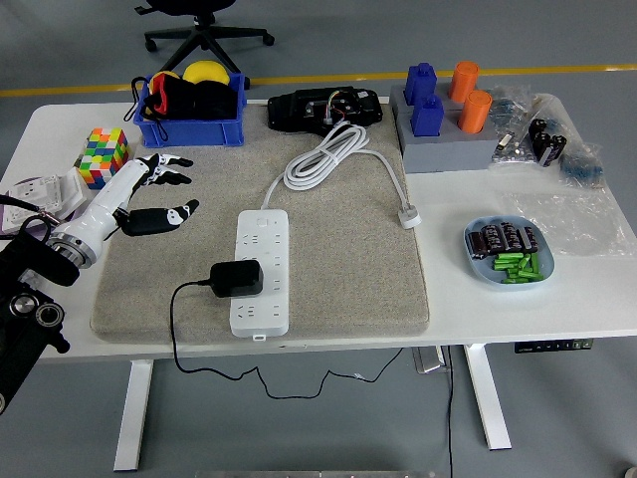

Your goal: Pull the plug out,throw it away,press the button

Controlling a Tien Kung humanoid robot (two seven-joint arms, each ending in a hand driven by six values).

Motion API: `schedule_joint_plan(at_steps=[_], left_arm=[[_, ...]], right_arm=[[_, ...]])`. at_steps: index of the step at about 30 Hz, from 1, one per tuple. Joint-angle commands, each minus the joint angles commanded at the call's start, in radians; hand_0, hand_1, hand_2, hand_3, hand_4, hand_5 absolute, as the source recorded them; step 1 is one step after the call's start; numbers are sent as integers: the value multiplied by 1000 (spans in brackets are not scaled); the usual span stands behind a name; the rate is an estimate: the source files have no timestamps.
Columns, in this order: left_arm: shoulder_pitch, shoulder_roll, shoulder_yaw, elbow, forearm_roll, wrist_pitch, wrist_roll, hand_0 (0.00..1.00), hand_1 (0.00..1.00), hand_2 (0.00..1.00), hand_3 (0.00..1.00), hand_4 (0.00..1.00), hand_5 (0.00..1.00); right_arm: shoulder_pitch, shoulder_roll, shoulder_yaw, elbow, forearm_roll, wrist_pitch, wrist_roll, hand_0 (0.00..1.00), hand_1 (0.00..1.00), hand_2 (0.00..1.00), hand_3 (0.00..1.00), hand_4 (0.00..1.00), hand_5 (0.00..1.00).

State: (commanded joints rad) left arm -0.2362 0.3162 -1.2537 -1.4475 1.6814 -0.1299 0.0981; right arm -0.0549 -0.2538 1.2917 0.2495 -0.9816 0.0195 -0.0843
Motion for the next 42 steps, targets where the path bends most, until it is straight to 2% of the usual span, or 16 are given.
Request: schedule_joint_plan(at_steps=[2,3,7,9,13,14,15,20,21,26,27,32,33,38,39,42], left_arm=[[0,2,6,-5,4,-10,3,823,800,738,794,873,177],[0,3,12,-11,7,-21,6,855,833,768,828,977,224],[1,18,60,-41,25,-72,20,855,833,768,828,977,224],[1,24,82,-48,34,-86,25,865,847,783,841,998,191],[-1,28,116,-53,52,-102,28,865,847,783,841,998,191],[-1,28,119,-54,55,-102,27,865,847,783,841,998,191],[-2,27,124,-53,59,-101,25,868,851,788,848,998,145],[-5,21,139,-35,81,-93,24,868,851,788,848,998,145],[-5,21,141,-31,84,-89,23,867,841,771,829,998,2],[-11,15,165,1,118,-68,14,867,841,771,829,998,2],[-11,15,168,4,118,-67,13,853,784,682,719,998,2],[-14,11,187,19,123,-57,10,853,784,682,719,998,2],[-15,11,188,20,125,-54,10,819,741,633,645,965,2],[-17,13,192,19,140,-35,8,819,741,633,645,965,2],[-18,13,194,19,138,-32,8,646,559,481,551,820,2],[-22,12,199,24,137,-27,9,646,559,481,551,820,2]], right_arm=[[0,0,0,0,0,0,0,727,680,660,648,748,607],[0,0,-1,0,0,0,0,727,680,660,648,747,609],[-1,1,-2,-1,1,0,0,727,680,660,648,747,609],[-1,1,-2,0,1,0,0,727,680,660,647,746,608],[-1,1,-2,0,1,0,0,727,680,660,647,746,608],[-1,1,-3,1,1,0,0,727,680,660,647,746,608],[0,0,-3,1,1,0,0,727,680,660,647,746,608],[0,1,-4,1,2,0,1,727,680,660,647,746,608],[0,1,-4,0,2,0,0,727,680,660,647,746,608],[0,1,-4,-1,3,0,0,727,680,660,647,746,608],[0,1,-4,-1,3,0,0,727,680,660,647,746,608],[2,0,-7,0,3,0,0,727,680,660,647,746,608],[2,0,-7,0,3,0,1,727,680,660,647,746,608],[2,-2,-10,-1,3,0,1,727,680,660,647,746,608],[2,-3,-11,-1,3,0,1,727,679,660,647,746,608],[3,-4,-14,0,4,0,1,727,679,660,647,746,608]])
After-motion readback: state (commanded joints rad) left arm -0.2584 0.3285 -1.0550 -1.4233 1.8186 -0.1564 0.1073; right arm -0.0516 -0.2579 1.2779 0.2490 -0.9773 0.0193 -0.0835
